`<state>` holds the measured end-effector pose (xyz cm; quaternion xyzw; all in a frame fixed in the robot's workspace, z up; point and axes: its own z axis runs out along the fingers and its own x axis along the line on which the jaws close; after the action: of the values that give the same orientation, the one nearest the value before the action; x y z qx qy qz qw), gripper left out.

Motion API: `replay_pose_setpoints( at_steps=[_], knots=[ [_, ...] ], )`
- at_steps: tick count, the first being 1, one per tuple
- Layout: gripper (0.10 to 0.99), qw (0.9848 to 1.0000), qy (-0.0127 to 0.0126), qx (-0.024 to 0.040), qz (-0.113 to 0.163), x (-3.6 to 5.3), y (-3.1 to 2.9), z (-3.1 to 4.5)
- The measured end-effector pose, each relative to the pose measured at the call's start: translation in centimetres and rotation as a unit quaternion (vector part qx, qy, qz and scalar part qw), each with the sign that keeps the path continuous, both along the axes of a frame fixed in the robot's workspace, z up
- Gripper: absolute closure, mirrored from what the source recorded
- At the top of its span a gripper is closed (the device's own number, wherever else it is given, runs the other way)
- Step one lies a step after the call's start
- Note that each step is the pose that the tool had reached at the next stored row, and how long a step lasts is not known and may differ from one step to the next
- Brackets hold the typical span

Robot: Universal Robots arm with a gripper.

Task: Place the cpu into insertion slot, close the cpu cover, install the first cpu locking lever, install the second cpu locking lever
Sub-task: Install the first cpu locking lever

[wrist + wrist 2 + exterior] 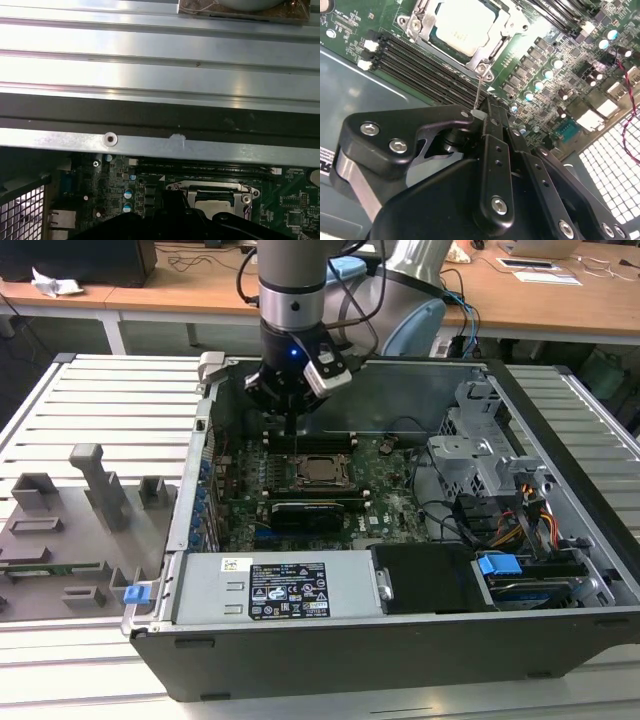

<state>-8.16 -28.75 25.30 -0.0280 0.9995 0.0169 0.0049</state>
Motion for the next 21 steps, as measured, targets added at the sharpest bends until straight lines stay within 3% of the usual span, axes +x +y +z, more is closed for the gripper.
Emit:
replay_pose_setpoints(
  at_steps=[21],
  knots=[
    [0.980,1.0000,0.0000,-0.0006,0.000,0.69,0.00,-0.21]
  ],
)
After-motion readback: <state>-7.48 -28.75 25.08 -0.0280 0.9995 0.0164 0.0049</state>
